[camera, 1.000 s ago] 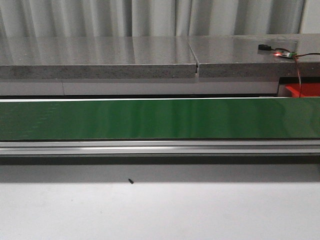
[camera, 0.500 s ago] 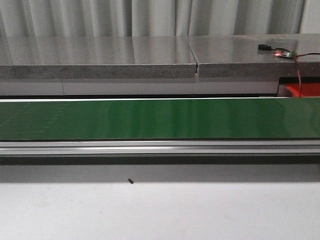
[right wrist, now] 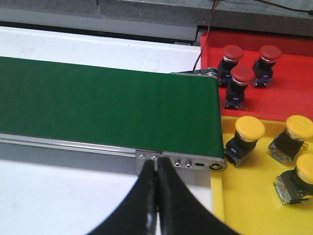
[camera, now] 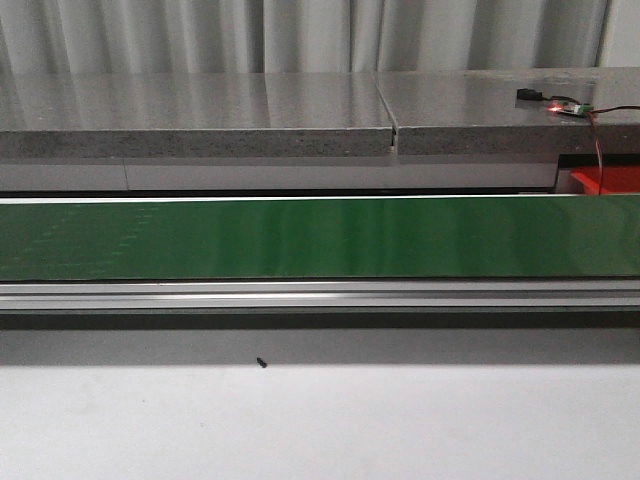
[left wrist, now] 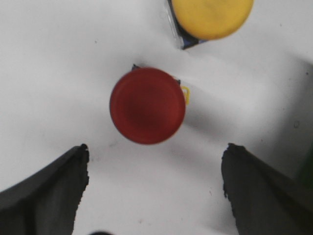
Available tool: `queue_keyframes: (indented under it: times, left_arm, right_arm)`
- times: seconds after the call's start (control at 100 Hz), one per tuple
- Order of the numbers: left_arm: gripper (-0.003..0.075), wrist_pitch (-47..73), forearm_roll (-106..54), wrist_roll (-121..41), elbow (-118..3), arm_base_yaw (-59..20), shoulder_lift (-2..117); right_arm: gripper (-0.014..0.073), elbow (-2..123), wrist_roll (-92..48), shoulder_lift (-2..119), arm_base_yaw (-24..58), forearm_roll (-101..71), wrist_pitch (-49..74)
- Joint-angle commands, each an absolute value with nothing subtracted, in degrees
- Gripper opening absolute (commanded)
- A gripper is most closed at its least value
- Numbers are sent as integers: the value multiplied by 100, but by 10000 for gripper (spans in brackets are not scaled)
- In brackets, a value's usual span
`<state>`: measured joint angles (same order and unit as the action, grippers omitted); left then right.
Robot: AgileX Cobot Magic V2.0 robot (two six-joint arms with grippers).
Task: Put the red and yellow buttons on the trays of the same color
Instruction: 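Grasp the last red button from the cluster with the left gripper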
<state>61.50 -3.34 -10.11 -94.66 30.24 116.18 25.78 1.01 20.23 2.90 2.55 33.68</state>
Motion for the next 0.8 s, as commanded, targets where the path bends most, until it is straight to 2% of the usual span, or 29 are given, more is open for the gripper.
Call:
queue_keyframes:
  times: [0.0, 0.18, 0.53, 0.63, 0.79]
  left_arm:
    - [547, 5660, -365, -1043, -9651, 3033, 11311]
    - [546, 5180, -529, -1043, -9651, 3022, 11351]
    - [538, 5224, -530, -1043, -9757, 3022, 11845]
    - [469, 5158, -530, -1043, -9757, 3022, 11895]
    - [262, 5027, -530, -1043, -9757, 3022, 11895]
  right_arm:
    - [-116, 2706, 48, 2059, 269, 266, 2997]
    - [-116, 2706, 48, 2059, 269, 266, 2997]
    - [-116, 2706, 48, 2059, 269, 266, 2997]
    - [-116, 2706, 48, 2059, 269, 266, 2997]
    - [-116, 2706, 48, 2059, 269, 266, 2997]
